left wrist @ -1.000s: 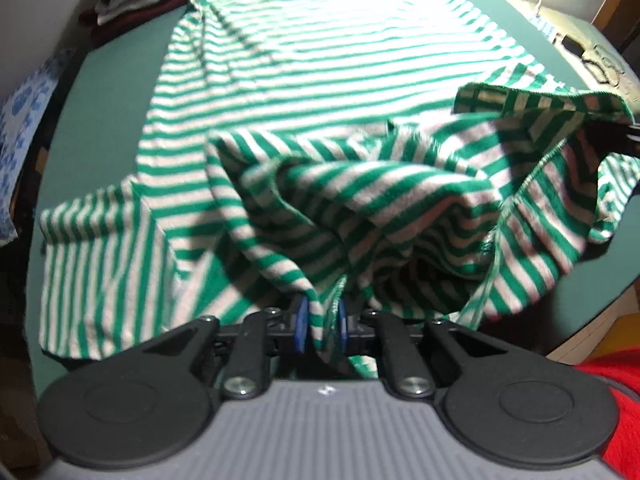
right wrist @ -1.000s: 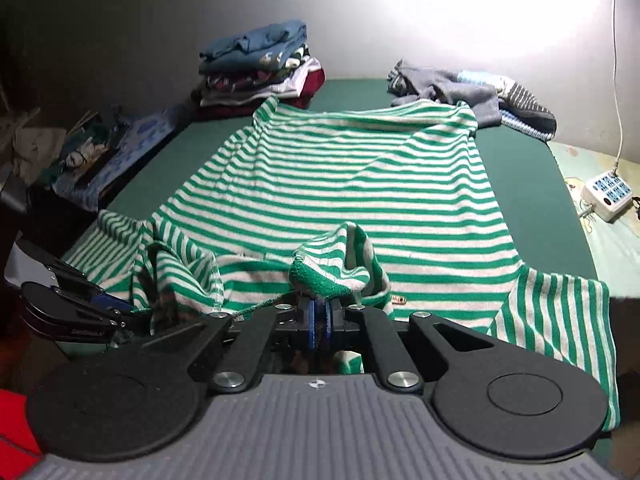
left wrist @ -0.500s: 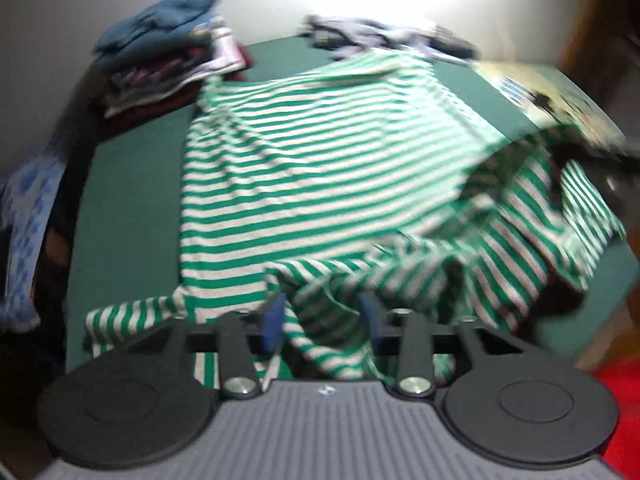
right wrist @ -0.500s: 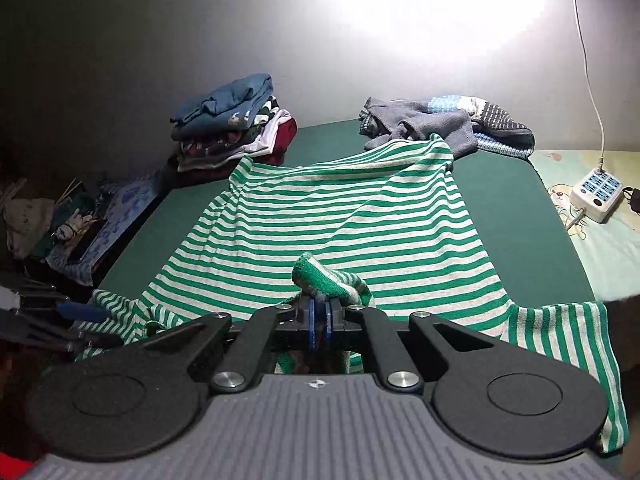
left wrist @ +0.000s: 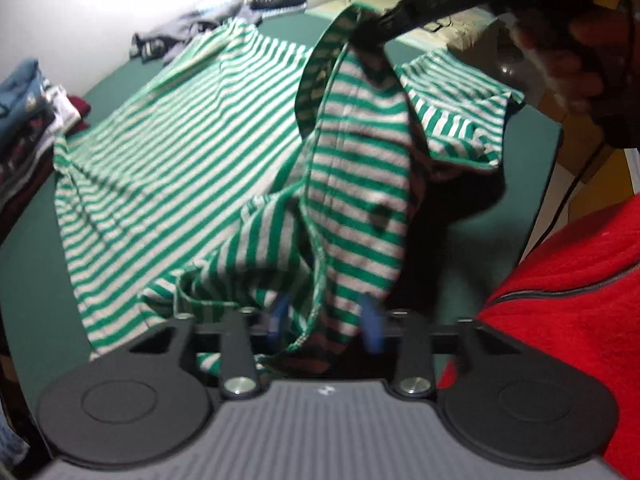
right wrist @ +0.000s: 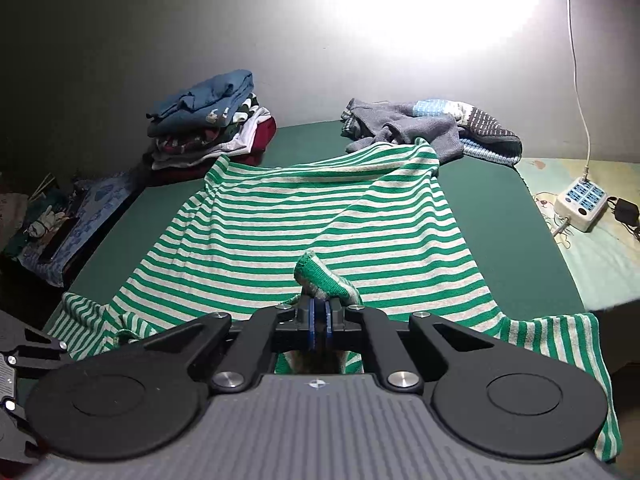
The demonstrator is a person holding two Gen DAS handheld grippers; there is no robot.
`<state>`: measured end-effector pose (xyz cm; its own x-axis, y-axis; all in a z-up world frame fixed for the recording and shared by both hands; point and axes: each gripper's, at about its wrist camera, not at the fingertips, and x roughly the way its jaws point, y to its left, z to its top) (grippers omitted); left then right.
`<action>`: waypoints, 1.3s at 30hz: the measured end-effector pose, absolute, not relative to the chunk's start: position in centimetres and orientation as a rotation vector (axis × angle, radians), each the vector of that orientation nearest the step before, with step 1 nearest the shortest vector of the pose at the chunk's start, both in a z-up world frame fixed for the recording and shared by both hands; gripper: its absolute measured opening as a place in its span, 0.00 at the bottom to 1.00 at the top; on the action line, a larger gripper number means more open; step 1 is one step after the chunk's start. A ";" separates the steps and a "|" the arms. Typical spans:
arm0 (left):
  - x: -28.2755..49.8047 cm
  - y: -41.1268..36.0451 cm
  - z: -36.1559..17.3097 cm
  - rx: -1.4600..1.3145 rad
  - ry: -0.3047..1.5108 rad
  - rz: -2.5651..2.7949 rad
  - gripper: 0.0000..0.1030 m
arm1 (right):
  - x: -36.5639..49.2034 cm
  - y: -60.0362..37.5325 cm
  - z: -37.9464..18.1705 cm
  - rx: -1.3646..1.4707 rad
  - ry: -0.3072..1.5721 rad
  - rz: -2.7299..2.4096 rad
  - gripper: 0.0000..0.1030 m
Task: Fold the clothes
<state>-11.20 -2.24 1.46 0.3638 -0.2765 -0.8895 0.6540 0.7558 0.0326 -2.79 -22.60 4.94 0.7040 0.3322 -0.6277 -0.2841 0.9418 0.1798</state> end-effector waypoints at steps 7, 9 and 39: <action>-8.6 -0.9 4.7 0.338 0.915 -0.525 0.03 | -1.4 -22.4 4.7 0.031 0.740 0.275 0.05; -7.4 -0.4 6.4 0.305 0.862 -0.496 0.03 | -1.0 -22.6 5.2 0.046 0.729 0.274 0.05; 15.5 6.4 0.4 -0.040 0.931 -0.231 0.30 | 12.9 -22.6 1.7 0.136 0.728 0.171 0.24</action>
<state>15.50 6.36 0.35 0.5745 -0.2143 -0.7899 0.1803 0.9745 -0.1333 12.94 -22.57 1.70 0.7336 0.2019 -0.6488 -0.1073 0.9773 0.1828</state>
